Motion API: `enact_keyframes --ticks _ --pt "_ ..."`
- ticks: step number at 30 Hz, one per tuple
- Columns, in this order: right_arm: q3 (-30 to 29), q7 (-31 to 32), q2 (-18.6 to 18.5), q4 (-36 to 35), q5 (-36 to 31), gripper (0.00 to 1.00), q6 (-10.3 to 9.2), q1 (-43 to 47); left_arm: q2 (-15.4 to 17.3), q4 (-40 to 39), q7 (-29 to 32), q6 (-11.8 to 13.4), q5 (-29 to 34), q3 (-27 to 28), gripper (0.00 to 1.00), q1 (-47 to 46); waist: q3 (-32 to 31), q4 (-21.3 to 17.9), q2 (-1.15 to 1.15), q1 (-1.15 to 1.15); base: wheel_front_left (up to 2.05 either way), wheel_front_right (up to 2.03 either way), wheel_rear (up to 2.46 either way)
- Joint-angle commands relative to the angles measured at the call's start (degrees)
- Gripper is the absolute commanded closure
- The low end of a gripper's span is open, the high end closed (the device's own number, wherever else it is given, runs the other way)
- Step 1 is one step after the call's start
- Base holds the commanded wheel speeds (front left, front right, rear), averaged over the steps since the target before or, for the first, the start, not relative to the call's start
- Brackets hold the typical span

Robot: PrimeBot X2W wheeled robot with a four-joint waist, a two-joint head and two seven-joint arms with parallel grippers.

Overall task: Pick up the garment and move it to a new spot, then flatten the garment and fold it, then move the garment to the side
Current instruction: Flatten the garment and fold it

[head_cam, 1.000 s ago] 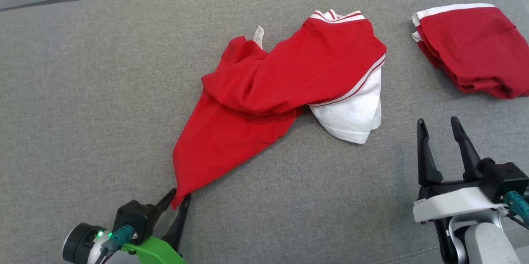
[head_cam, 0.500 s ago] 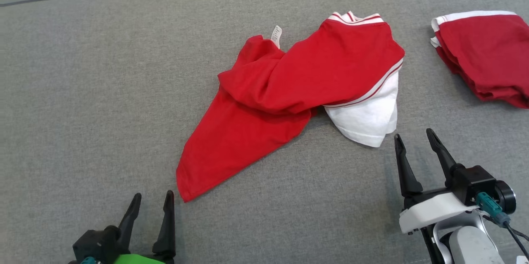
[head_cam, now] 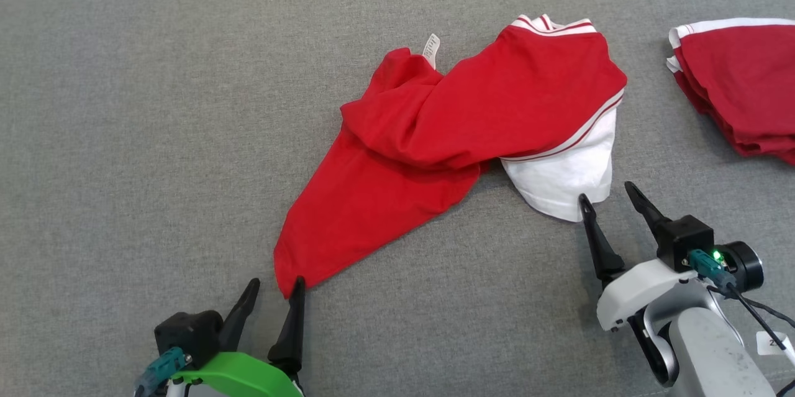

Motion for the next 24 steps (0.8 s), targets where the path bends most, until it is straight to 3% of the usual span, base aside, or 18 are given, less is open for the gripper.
enact_keyframes --ticks 1,13,24 --pt "0.91 0.7 -0.75 0.44 0.43 0.0 -0.02 -1.12 0.23 -0.15 0.91 0.11 -0.06 -0.3 0.0 -0.96 0.41 -0.07 0.41 0.0 0.0 0.0 0.0" --pt "7.09 9.09 -4.57 -1.13 4.36 0.0 -0.02 -5.01 0.43 -1.46 5.65 1.42 -0.49 -1.89 0.0 -2.29 2.18 -0.08 0.41 0.0 0.0 0.0 0.0" --pt "7.83 18.38 -6.48 -11.3 9.38 0.0 -0.02 -2.72 1.85 -5.01 7.94 5.23 1.28 -1.39 0.0 -2.9 3.33 -0.27 0.41 0.0 0.0 0.0 0.0"
